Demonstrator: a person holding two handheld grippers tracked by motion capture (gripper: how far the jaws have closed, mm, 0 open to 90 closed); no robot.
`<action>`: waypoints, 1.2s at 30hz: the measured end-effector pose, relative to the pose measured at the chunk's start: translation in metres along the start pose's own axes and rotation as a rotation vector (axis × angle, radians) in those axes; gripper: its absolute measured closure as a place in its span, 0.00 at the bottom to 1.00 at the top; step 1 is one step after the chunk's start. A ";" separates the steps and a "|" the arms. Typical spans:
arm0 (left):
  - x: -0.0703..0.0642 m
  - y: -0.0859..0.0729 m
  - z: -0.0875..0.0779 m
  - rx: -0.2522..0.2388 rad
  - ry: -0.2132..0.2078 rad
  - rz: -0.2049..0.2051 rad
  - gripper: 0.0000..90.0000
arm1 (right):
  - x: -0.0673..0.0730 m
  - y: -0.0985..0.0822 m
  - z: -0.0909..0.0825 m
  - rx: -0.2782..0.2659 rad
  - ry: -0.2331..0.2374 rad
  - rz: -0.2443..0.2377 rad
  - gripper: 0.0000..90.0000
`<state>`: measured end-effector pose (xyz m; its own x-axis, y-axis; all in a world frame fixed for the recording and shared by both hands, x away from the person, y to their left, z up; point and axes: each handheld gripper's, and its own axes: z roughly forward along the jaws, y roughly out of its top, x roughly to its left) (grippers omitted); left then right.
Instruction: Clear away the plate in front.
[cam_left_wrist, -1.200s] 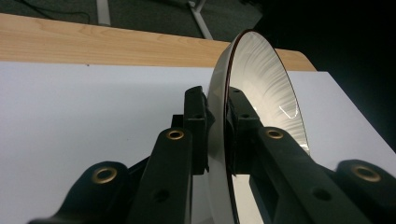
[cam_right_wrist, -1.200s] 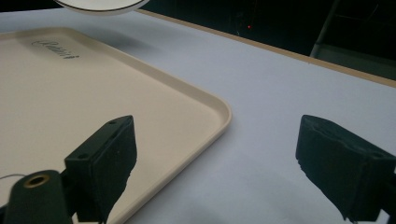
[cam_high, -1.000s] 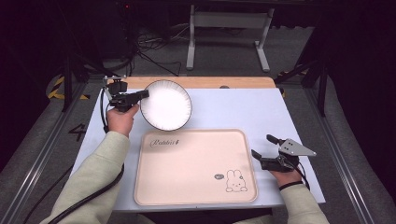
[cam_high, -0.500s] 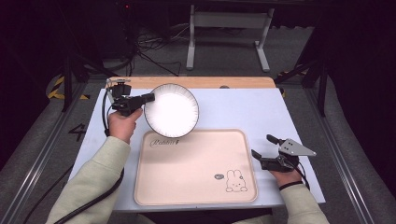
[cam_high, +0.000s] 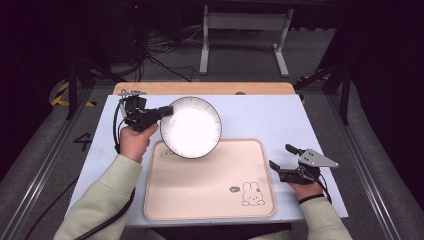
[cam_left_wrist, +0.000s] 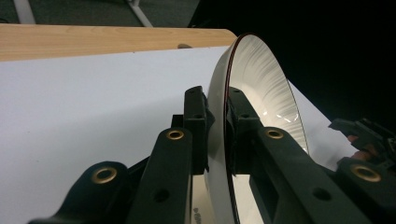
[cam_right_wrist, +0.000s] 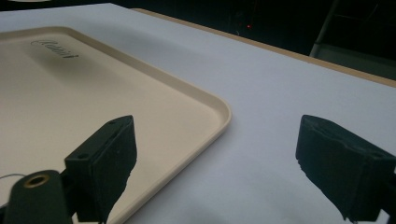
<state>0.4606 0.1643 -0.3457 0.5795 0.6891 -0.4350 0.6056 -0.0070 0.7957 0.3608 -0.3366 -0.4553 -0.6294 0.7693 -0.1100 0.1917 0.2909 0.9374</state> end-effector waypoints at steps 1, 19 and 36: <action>-0.002 -0.001 0.000 -0.001 -0.004 0.002 0.90 | 0.000 0.000 0.000 0.000 0.000 0.000 0.14; -0.029 -0.017 -0.005 -0.010 -0.053 0.055 0.90 | 0.000 0.000 0.000 -0.001 0.002 -0.004 0.14; -0.037 -0.028 0.018 0.078 -0.132 0.054 0.90 | 0.001 0.000 0.000 -0.004 0.003 -0.007 0.14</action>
<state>0.4321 0.1263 -0.3596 0.6759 0.5854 -0.4478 0.6088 -0.1011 0.7868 0.3602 -0.3359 -0.4554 -0.6328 0.7657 -0.1156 0.1845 0.2941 0.9378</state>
